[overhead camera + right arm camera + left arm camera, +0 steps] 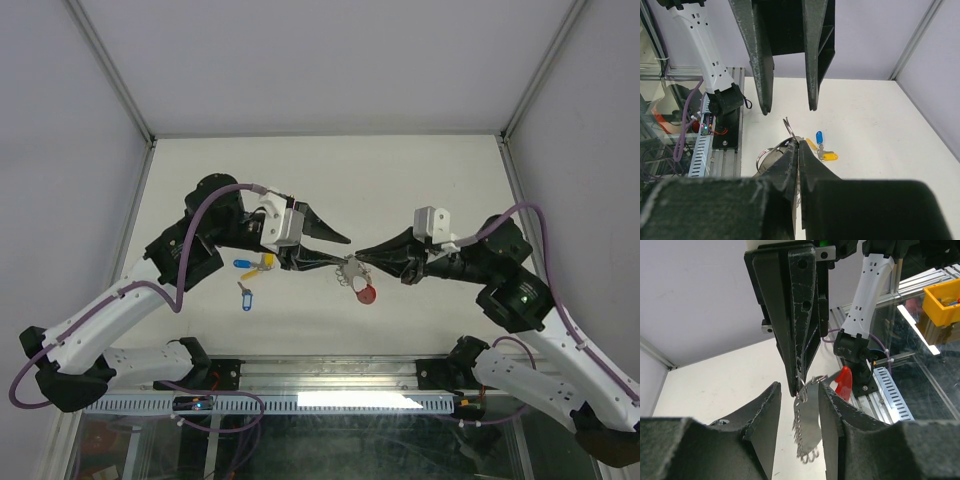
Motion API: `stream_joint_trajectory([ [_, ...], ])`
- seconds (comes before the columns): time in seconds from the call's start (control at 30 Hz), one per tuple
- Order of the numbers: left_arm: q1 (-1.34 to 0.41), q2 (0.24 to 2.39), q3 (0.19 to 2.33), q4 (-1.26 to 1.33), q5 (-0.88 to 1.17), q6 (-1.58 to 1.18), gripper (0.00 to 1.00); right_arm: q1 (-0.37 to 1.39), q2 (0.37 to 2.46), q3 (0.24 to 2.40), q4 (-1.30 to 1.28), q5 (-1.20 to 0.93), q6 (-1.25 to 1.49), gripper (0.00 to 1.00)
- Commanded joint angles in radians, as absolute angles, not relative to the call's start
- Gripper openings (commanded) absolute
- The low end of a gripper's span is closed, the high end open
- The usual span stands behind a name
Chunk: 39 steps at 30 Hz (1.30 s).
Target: Put the keys on the keyring
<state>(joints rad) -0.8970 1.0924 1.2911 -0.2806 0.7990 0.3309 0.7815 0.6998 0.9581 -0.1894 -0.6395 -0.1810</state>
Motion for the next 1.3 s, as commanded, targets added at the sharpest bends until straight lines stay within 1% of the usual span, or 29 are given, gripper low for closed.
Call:
stream_joint_trajectory([
  [0.0, -0.902, 1.086, 1.289, -0.219, 0.779, 0.317, 0.35, 0.784, 0.71, 1.028, -0.164, -0.621, -0.156, 0.0],
  [0.5, -0.902, 1.113, 1.282, -0.219, 0.776, 0.319, 0.35, 0.785, 0.72, 1.057, -0.176, -0.597, -0.107, 0.0],
  [0.63, -0.902, 1.121, 1.288, -0.212, 0.775, 0.316, 0.27, 0.785, 0.725, 1.055, -0.178, -0.599, -0.109, 0.0],
  [0.7, -0.902, 1.124, 1.287, -0.206, 0.766, 0.313, 0.2, 0.785, 0.727, 1.055, -0.177, -0.602, -0.109, 0.0],
  [0.8, -0.903, 1.126, 1.287, -0.203, 0.758, 0.311, 0.03, 0.785, 0.729, 1.055, -0.176, -0.605, -0.11, 0.0],
  [0.83, -0.902, 1.126, 1.287, -0.201, 0.757, 0.311, 0.0, 0.785, 0.727, 1.054, -0.176, -0.607, -0.109, 0.0],
  [1.0, -0.902, 1.116, 1.263, -0.165, 0.768, 0.294, 0.0, 0.784, 0.7, 1.021, -0.137, -0.617, -0.113, 0.01],
  [1.1, -0.902, 1.106, 1.238, -0.106, 0.798, 0.267, 0.0, 0.785, 0.676, 0.986, -0.091, -0.627, -0.112, 0.08],
  [1.27, -0.903, 1.099, 1.205, -0.012, 0.868, 0.215, 0.0, 0.785, 0.66, 0.963, -0.048, -0.653, -0.097, 0.14],
])
